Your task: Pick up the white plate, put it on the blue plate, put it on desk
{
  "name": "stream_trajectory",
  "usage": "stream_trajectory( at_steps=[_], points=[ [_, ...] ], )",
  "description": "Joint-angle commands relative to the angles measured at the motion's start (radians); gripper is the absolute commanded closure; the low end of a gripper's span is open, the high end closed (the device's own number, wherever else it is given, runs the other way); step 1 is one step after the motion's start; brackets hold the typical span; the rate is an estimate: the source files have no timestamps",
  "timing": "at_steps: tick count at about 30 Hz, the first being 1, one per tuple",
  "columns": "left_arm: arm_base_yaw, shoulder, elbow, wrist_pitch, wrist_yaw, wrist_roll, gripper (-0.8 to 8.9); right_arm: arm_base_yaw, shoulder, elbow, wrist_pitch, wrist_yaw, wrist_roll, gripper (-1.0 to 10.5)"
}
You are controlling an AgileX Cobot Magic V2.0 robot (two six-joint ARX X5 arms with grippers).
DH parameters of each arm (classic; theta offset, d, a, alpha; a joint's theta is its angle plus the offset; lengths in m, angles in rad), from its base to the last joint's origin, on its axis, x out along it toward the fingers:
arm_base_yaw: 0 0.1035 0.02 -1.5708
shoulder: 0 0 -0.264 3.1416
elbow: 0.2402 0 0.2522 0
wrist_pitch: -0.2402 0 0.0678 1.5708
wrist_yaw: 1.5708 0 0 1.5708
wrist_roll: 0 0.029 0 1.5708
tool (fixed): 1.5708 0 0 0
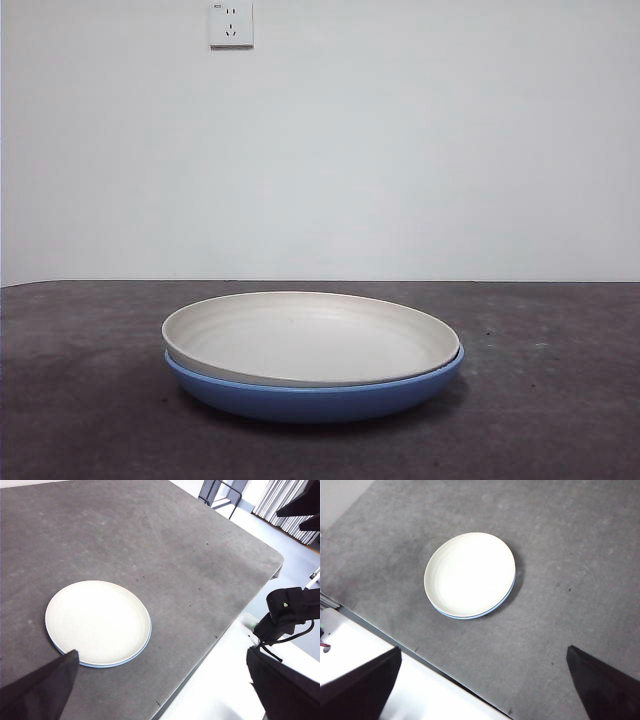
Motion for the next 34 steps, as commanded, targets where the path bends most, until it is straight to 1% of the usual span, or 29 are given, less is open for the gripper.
stream_trajectory(
  at_steps=[1,2,3,4,6,7,8,9,10,11,27,30,32,34],
  points=[
    [-0.005,0.003,0.011,0.013,0.003,0.008,2.24,0.005,0.002,0.016,-0.059,0.004,-0.010,3.7],
    [-0.005,0.003,0.011,0.013,0.003,0.009,2.26,0.005,0.002,0.016,-0.060,0.004,-0.010,4.0],
    [-0.005,0.003,0.011,0.012,0.003,0.009,2.34,0.005,0.002,0.016,-0.060,0.004,-0.010,4.5],
    [-0.005,0.003,0.011,0.012,0.003,0.009,2.73,0.005,0.002,0.016,-0.059,0.004,-0.010,5.2],
    [-0.005,0.003,0.011,0.009,0.003,0.009,4.54,0.005,0.002,0.016,-0.058,0.004,-0.012,8.1],
    [-0.005,0.003,0.011,0.006,0.003,0.009,6.14,0.005,0.002,0.016,-0.056,0.006,-0.011,9.3],
    [-0.005,0.003,0.011,0.004,0.003,0.009,7.52,0.005,0.002,0.016,-0.052,0.014,-0.011,9.4],
    [-0.005,0.003,0.011,0.005,0.003,0.008,8.18,0.005,0.002,0.016,-0.050,0.020,-0.011,9.4],
    [-0.005,0.003,0.011,0.006,0.003,0.008,7.89,0.005,0.002,0.016,-0.049,0.024,-0.011,9.4],
    [-0.005,0.003,0.011,0.005,0.003,0.008,7.85,0.005,0.002,0.016,-0.046,0.024,-0.011,9.4],
    [-0.003,-0.001,0.007,0.010,0.003,0.008,7.85,0.005,0.002,0.016,-0.040,0.023,-0.011,9.4],
    [0.046,-0.006,0.002,0.013,0.003,0.008,7.85,0.005,0.002,0.016,-0.040,0.023,-0.011,9.4],
    [0.108,-0.007,-0.012,0.014,0.003,0.008,7.85,0.005,0.002,0.016,-0.040,0.023,-0.011,9.4],
    [0.198,-0.014,-0.047,0.027,0.003,0.008,7.85,0.006,0.002,0.016,-0.040,0.023,-0.011,9.4]
  ],
)
